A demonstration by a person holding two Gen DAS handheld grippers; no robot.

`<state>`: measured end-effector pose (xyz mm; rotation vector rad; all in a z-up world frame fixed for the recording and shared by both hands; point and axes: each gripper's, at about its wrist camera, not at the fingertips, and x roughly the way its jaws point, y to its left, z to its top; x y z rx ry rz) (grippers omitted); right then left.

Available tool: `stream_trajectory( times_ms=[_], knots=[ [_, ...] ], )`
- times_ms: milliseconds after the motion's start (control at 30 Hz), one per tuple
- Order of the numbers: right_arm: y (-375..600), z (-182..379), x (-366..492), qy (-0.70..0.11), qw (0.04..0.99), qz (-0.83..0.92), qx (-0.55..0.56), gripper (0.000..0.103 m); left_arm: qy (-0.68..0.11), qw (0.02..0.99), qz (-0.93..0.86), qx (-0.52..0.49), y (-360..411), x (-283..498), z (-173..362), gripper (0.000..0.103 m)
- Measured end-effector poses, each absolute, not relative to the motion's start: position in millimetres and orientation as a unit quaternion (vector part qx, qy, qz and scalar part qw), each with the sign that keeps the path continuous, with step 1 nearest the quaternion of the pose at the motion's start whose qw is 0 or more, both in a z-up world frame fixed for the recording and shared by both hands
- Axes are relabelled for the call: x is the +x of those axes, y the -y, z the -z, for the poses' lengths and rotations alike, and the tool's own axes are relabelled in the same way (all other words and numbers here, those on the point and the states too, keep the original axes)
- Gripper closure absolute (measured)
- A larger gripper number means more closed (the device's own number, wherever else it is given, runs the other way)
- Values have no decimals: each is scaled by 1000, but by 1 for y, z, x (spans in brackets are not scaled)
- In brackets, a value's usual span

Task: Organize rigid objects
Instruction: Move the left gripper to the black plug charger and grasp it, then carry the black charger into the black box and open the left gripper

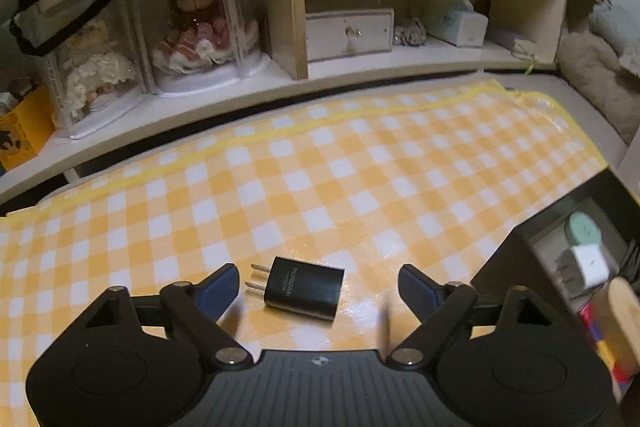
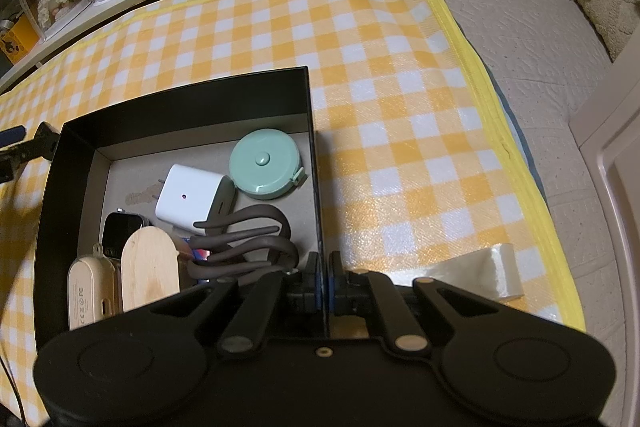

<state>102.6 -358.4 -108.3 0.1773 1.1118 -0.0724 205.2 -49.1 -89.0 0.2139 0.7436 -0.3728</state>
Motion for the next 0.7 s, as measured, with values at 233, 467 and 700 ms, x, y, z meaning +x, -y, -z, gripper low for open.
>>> stream_trajectory(
  times_ms=[233,467,700],
  knots=[
    [358,110,101,-527,845,34,83,99,-359,905,196,117,42,218,109,27],
    [358,110,101,-527,845,34,83,99,-354,908,193,114,38,219,110,41],
    [358,110,101,-527,845,34,83,99,-335,921,176,90,43,208,89,42]
  ],
)
